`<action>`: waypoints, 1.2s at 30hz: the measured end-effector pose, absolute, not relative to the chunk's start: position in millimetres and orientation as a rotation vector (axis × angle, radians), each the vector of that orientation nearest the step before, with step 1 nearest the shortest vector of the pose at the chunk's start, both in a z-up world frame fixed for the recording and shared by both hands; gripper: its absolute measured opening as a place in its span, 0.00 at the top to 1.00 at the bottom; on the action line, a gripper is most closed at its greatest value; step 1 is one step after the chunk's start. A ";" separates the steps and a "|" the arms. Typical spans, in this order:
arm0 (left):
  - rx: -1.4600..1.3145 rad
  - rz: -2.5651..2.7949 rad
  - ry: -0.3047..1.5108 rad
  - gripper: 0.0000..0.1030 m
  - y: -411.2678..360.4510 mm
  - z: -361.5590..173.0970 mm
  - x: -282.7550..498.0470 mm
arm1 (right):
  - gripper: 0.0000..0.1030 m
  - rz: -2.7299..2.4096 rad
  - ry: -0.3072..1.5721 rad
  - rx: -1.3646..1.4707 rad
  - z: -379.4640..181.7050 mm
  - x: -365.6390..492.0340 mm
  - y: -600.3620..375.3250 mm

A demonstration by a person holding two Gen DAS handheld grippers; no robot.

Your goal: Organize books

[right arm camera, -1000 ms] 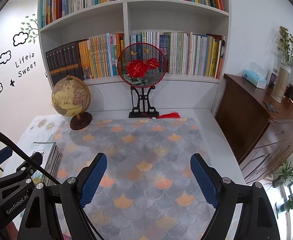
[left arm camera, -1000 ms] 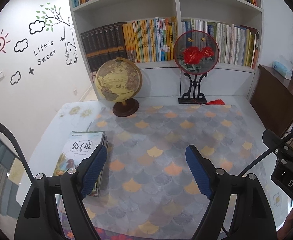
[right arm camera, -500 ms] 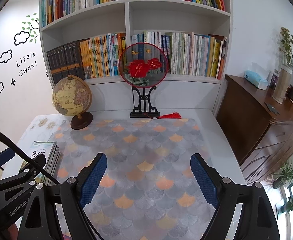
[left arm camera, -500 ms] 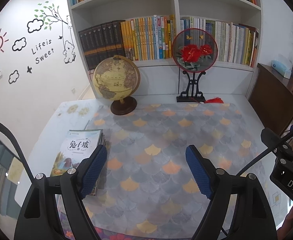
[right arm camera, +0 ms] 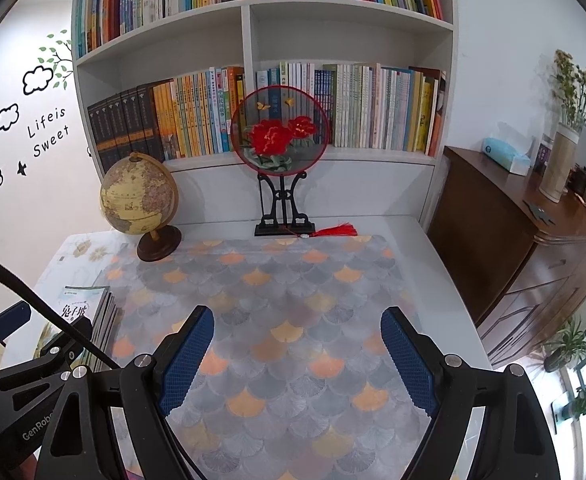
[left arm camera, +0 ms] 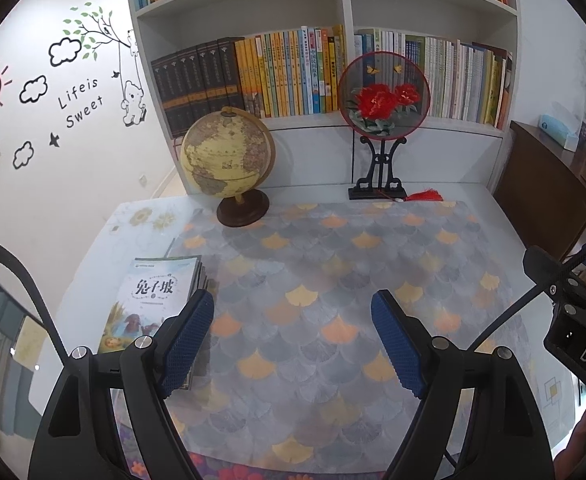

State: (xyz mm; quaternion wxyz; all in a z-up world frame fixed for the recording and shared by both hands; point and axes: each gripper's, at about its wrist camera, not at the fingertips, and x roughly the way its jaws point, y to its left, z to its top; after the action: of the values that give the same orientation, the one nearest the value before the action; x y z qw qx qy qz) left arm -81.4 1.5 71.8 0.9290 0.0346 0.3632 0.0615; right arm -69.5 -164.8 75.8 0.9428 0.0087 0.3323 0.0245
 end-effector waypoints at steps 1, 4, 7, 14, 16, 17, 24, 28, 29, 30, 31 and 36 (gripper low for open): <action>0.071 0.125 0.745 0.22 1.6 71.5 -81.3 | 0.19 0.050 0.676 0.017 76.0 -69.6 -164.2; 0.069 0.127 0.745 0.22 1.8 71.2 -82.5 | 0.19 0.048 0.670 0.011 76.6 -72.1 -161.9; 0.062 0.131 0.750 0.22 3.4 70.7 -82.3 | 0.19 0.050 0.671 0.006 76.2 -72.6 -159.6; 0.066 0.136 0.765 0.22 4.9 67.3 -80.9 | 0.18 0.044 0.675 0.013 75.8 -70.9 -160.8; 0.067 0.120 0.776 0.22 3.2 66.2 -81.0 | 0.18 0.039 0.678 0.016 75.4 -71.2 -160.3; 0.067 0.116 0.778 0.22 2.3 65.9 -81.0 | 0.18 0.038 0.679 0.018 75.2 -71.1 -160.2; 0.107 0.101 0.788 0.22 -5.6 63.4 -81.9 | 0.18 0.038 0.688 0.025 73.8 -72.3 -160.7; 0.109 0.101 0.785 0.22 -5.7 64.3 -81.4 | 0.18 0.033 0.696 0.022 73.7 -71.8 -159.9; 0.105 0.103 0.785 0.22 -5.9 64.3 -81.6 | 0.18 0.033 0.696 0.021 74.0 -71.1 -159.4; 0.101 0.105 0.785 0.22 -5.0 64.3 -81.4 | 0.18 0.032 0.695 0.019 74.3 -71.4 -158.9; 0.096 0.106 0.786 0.22 -3.7 64.2 -80.9 | 0.18 0.032 0.693 0.017 74.8 -71.3 -158.2; 0.084 0.114 0.786 0.22 1.6 63.6 -80.5 | 0.18 0.037 0.694 0.007 73.9 -71.2 -155.4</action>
State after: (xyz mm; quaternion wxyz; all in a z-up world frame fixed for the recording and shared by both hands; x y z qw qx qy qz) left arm -80.5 1.6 63.6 0.9212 0.0410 0.3828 0.0555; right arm -71.2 -155.4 73.9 0.9403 0.0036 0.3399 0.0183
